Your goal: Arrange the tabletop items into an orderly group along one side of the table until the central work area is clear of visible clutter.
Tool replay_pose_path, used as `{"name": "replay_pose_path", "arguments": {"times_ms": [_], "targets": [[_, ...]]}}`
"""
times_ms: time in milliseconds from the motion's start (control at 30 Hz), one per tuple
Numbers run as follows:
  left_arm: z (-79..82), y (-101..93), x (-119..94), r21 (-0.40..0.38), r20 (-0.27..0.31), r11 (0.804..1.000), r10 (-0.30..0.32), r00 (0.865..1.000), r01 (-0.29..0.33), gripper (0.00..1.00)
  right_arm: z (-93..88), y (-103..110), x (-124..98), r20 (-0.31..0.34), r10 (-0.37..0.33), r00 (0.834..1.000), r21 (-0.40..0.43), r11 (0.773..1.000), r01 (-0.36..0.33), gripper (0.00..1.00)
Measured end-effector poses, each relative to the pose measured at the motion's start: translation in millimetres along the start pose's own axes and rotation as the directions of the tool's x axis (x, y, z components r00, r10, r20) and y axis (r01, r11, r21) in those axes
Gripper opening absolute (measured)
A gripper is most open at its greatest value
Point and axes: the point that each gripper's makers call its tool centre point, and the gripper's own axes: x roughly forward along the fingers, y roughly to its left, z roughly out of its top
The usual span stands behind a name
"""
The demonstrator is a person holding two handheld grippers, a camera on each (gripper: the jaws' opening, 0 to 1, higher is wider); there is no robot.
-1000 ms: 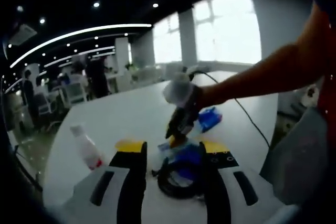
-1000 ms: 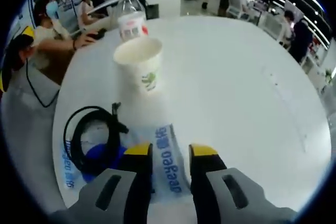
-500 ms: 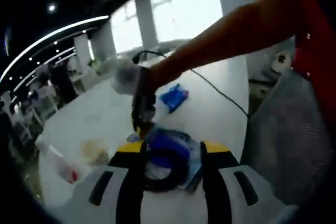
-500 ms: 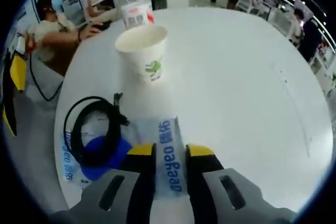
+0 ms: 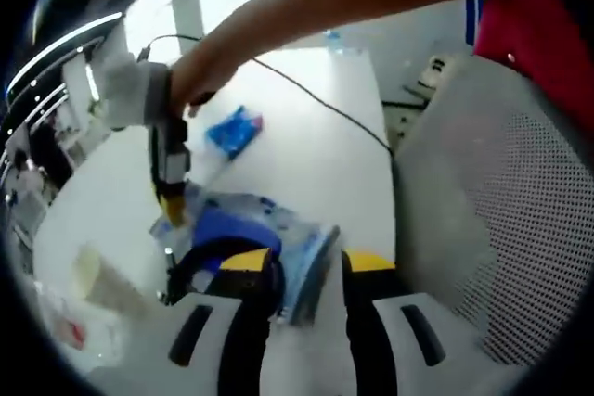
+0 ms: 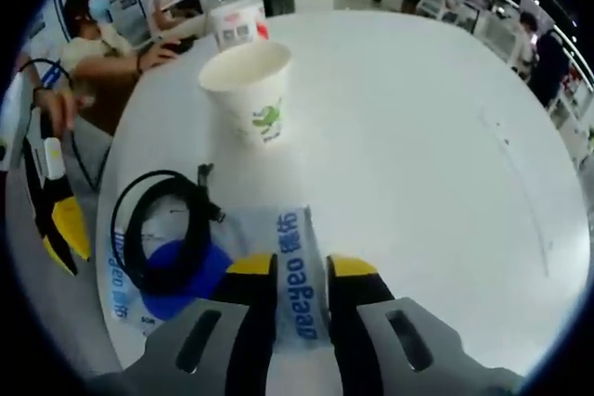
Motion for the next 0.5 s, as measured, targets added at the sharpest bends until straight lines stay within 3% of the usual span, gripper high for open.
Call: {"name": "replay_pose_path", "arguments": {"times_ms": [133,500], "targets": [[-8.9,-3.3,8,0.024,-0.019,0.999,-0.032,0.999,0.032,0.18,0.0,1,1,-0.005,0.003,1.0,-0.002,1.0,-0.003,0.2],[-29.2,2.3,20,0.062,-0.081,0.997,-0.034,0.996,0.039,0.07,-0.7,0,3,-0.017,0.009,1.0,-0.005,1.0,-0.01,0.17]]}}
